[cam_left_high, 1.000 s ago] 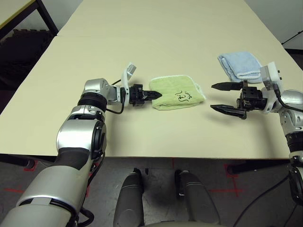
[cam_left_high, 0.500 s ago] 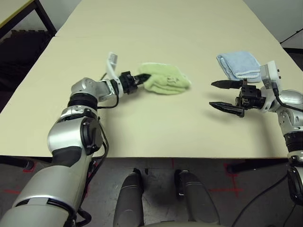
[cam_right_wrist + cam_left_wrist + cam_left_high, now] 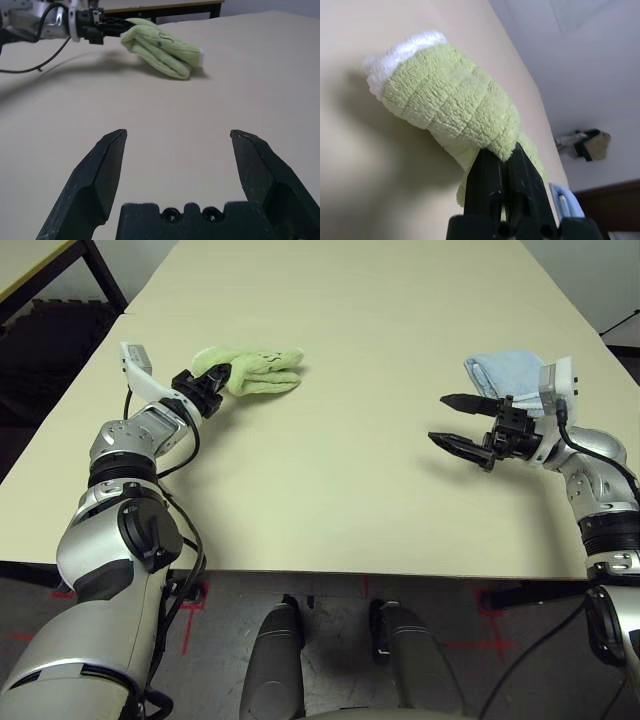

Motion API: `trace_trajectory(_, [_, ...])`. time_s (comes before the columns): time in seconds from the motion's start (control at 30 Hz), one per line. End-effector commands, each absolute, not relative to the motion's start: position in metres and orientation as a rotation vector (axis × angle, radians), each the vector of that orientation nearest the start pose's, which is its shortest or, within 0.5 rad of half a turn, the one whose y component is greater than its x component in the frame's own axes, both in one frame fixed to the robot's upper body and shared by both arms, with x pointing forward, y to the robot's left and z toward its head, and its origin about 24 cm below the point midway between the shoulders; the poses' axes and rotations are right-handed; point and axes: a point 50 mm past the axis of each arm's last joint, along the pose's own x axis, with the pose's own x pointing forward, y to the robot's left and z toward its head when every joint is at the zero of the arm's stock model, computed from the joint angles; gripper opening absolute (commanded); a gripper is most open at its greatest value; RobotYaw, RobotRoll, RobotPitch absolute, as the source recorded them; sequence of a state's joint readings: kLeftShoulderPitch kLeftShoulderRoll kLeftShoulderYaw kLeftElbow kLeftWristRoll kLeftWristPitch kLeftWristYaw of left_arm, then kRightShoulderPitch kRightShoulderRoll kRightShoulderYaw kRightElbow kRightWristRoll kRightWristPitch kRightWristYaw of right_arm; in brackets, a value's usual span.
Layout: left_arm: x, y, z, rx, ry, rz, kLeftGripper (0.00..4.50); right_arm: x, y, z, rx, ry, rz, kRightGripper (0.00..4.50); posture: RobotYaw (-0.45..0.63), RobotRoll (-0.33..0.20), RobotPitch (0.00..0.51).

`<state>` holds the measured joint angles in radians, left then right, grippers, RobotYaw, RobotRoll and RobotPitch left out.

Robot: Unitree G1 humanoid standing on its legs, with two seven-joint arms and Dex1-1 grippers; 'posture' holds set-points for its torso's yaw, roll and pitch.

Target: Fold the towel and set it aside.

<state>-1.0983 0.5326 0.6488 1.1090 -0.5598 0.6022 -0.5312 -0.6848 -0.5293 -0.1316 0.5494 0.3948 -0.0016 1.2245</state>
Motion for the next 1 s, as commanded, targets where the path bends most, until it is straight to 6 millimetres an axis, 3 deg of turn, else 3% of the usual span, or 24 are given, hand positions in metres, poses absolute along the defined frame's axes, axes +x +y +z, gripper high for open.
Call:
trace_trajectory(0.03, [0.388,0.285,0.188,-0.883,-0.010,-0.212,0.04,0.337,-0.223,0.169,-0.118,-0.200,1.014,4.50,0.02,0.000,0.178])
trace_trajectory(0.7, [0.371,0.315,0.164,-0.871,-0.214,0.112,0.04,0.337,-0.214,0.173,-0.140,-0.209,1.063,4.50,0.03,0.000,0.182])
trace_trajectory(1.0, [0.371,0.312,0.159,-0.890,-0.261,0.192,0.04,0.337,-0.216,0.174,-0.147,-0.210,1.057,4.50,0.02,0.000,0.183])
